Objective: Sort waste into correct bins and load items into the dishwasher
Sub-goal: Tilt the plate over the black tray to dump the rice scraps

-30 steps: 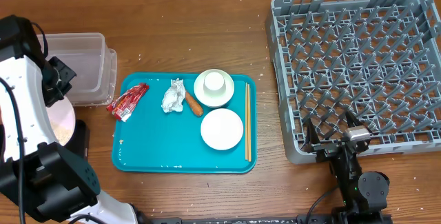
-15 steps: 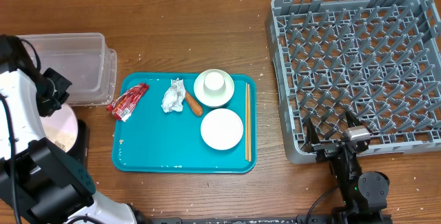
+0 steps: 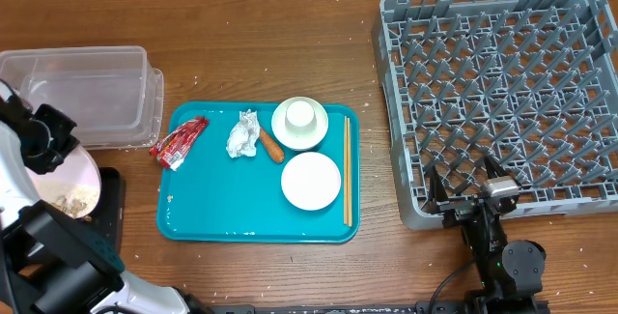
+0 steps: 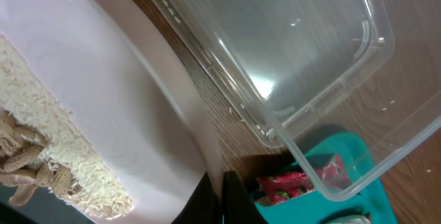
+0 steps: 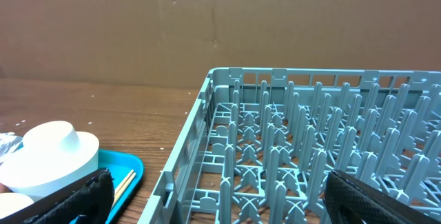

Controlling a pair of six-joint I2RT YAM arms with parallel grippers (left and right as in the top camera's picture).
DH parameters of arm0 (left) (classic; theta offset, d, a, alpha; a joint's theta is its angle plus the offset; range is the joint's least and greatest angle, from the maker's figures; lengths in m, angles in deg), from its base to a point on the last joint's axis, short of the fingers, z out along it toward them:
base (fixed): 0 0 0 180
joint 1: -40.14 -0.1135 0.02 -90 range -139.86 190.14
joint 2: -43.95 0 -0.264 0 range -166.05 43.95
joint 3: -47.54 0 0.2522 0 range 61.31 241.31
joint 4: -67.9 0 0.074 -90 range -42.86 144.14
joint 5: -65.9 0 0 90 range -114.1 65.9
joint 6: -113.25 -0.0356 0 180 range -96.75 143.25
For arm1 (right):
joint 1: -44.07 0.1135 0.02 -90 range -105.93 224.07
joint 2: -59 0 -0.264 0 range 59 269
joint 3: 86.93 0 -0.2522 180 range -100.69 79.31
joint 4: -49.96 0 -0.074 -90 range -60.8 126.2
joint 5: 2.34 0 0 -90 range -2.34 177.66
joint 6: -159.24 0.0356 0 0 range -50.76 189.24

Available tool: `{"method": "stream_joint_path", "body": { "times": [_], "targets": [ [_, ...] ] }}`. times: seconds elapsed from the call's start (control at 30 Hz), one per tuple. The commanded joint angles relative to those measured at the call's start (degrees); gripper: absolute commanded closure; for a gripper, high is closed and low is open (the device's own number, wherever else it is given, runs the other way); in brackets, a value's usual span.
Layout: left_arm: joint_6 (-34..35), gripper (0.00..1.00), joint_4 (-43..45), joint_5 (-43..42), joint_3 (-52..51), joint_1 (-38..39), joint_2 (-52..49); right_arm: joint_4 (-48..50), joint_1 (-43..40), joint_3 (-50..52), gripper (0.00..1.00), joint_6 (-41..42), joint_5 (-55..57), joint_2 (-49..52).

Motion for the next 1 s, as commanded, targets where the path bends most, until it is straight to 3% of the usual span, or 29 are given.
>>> {"method": "stream_joint_path", "body": {
  "times": [0.0,0.63,0.97],
  "targets": [
    [-3.5,0.96,-0.7,-4.2,-0.3,-1.8,0.8,0.3,-0.1,0.6,0.0,-0.2,0.0,-0.6],
    [-11.3,0.96,-3.7,-24.9,-0.3,-12.7,0.8,0.3,-0.1,0.6,0.0,-0.2,0.0,-0.6],
    [-15.5,0.96,-5.4,-31.5,-0.3,-16.8,0.8,0.3,-0.1,0.6,0.0,-0.2,0.0,-0.6]
  ]
}}
